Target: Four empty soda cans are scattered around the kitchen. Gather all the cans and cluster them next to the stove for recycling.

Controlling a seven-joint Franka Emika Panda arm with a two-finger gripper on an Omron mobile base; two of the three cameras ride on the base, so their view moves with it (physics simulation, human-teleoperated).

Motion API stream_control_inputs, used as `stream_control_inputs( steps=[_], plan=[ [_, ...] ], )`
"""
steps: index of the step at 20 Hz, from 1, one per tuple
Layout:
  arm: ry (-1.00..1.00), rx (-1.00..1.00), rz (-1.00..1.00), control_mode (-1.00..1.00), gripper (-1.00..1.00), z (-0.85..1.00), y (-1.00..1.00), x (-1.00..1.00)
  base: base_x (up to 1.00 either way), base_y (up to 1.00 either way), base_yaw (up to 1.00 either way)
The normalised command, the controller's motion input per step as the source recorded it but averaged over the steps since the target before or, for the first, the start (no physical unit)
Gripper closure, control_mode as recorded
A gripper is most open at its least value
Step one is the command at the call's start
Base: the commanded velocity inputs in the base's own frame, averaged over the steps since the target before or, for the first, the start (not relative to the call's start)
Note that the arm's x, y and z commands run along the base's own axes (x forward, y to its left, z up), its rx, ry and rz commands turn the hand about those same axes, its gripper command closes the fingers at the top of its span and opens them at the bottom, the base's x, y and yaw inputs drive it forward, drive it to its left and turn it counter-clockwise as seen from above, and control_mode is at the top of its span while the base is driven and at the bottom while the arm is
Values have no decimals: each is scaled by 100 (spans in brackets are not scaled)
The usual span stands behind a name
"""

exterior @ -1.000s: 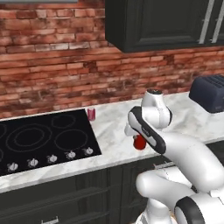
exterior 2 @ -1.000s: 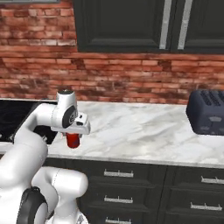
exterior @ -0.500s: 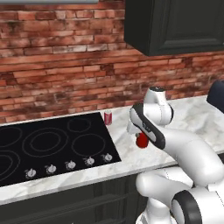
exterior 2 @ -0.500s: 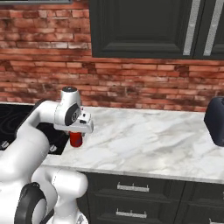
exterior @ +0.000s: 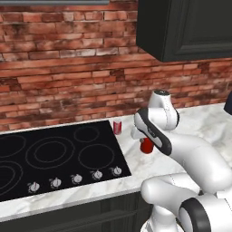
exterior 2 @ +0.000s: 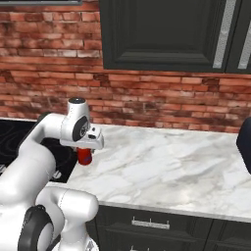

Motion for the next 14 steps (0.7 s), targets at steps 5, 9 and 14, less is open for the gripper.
stream_control_inputs(
  steps=[5,9,14],
  plan=[
    [0,0,0,100,100,0,0,0,69,0,2],
    [4,0,0,-100,100,-20,1,69,0,0,0],
    [3,0,0,-100,100,-19,0,62,0,0,0]
  ],
)
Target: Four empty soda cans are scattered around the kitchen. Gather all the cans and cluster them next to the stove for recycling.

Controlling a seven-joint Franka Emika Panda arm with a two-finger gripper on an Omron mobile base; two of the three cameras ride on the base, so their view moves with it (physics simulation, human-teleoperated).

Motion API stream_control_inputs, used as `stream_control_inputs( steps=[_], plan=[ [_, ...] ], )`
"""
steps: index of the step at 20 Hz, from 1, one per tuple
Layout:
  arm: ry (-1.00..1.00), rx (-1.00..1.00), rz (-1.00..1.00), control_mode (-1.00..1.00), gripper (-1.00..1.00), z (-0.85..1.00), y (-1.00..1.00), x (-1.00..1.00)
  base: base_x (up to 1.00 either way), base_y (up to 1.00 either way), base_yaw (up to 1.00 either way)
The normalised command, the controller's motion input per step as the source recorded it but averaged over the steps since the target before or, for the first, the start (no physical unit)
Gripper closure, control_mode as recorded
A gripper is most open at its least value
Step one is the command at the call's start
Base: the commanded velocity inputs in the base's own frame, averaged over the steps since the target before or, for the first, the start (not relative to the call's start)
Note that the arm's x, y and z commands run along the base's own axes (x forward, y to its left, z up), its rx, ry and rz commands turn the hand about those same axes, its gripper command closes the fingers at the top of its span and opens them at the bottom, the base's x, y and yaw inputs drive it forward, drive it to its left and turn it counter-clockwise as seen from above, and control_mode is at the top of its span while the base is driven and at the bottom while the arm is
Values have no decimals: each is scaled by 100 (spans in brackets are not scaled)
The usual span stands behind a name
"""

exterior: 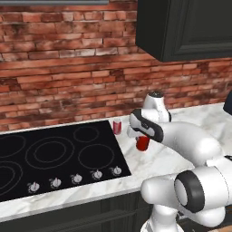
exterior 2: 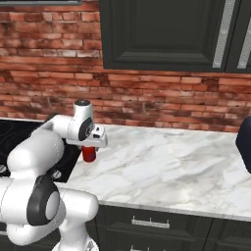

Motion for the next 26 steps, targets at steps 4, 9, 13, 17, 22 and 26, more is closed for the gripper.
stream_control_inputs(
  steps=[4,9,13,17,22,26],
  plan=[
    [5,0,1,-100,100,-15,0,36,0,0,0],
    [11,0,1,-100,100,-14,0,24,0,0,0],
    [12,0,2,-100,100,-14,0,16,0,0,0],
    [11,0,3,-100,100,-18,2,14,0,0,0],
    [5,0,1,-100,100,-13,4,19,0,0,0],
    [0,0,0,-100,100,-1,0,16,0,0,0]
  ],
)
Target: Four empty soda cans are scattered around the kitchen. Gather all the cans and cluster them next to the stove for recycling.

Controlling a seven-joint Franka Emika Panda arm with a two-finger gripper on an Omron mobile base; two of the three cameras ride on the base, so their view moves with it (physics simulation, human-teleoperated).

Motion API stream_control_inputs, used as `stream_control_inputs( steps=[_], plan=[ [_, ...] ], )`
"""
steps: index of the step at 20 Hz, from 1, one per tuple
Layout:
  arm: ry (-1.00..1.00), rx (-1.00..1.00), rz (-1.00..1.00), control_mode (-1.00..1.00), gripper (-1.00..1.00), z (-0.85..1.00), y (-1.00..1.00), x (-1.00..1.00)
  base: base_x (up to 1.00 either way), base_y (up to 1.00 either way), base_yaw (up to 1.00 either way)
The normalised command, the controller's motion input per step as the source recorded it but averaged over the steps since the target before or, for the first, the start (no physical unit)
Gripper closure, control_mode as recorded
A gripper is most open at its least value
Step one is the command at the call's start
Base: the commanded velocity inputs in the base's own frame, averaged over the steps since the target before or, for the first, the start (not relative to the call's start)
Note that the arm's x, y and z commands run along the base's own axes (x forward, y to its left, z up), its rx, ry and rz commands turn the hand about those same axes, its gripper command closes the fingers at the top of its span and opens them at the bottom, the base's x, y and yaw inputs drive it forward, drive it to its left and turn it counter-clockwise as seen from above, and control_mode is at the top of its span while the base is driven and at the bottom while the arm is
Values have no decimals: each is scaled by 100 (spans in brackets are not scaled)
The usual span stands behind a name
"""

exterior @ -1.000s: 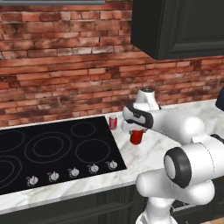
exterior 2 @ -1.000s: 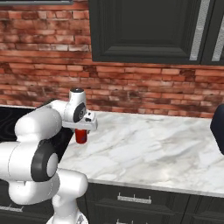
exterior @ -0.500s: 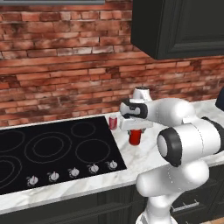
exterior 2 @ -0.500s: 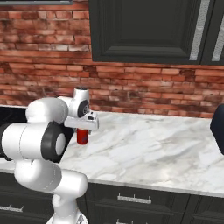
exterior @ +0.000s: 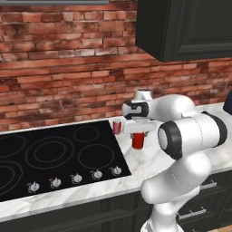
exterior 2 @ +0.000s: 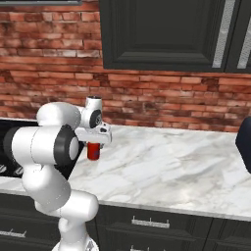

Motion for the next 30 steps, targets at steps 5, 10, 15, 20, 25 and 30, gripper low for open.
stream_control_inputs(
  steps=[5,10,15,20,25,30],
  plan=[
    [0,0,0,-100,100,0,0,13,0,0,0],
    [-6,0,0,-100,100,0,4,0,0,0,0],
    [-4,0,0,-100,100,0,28,0,0,0,0],
    [0,0,0,-100,100,0,23,15,0,0,0],
    [0,0,0,-100,100,0,0,26,0,0,0],
    [0,0,0,-100,100,0,0,28,0,0,0]
  ],
)
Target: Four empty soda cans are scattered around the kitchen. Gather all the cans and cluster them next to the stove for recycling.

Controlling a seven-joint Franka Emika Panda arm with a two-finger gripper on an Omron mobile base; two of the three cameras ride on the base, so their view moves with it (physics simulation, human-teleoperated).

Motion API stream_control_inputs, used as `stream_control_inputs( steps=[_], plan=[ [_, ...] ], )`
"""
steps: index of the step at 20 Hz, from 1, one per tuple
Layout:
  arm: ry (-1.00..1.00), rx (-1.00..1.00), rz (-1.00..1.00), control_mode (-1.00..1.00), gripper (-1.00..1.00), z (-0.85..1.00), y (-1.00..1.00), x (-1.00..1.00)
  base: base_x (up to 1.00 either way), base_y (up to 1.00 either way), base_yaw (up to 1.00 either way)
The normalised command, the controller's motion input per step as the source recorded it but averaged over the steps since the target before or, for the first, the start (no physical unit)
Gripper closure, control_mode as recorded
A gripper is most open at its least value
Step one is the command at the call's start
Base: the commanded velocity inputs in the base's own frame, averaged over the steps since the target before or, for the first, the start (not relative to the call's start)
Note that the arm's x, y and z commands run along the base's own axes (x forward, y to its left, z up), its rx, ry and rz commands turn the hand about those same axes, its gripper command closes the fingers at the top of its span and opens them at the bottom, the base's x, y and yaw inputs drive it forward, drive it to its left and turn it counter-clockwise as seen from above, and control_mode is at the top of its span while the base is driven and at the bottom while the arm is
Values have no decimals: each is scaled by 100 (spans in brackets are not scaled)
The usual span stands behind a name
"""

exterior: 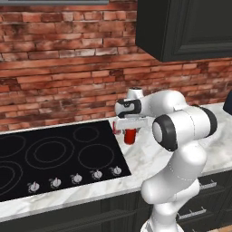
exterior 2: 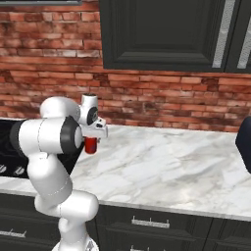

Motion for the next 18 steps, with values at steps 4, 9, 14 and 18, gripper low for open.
stream_control_inputs(
  steps=[4,9,14,18],
  plan=[
    [0,0,0,-100,100,0,5,14,0,0,0],
    [0,0,0,-100,100,0,6,16,0,0,0],
    [0,0,0,-100,100,0,4,26,0,0,0],
    [0,0,0,-100,100,0,5,25,0,0,0]
  ],
)
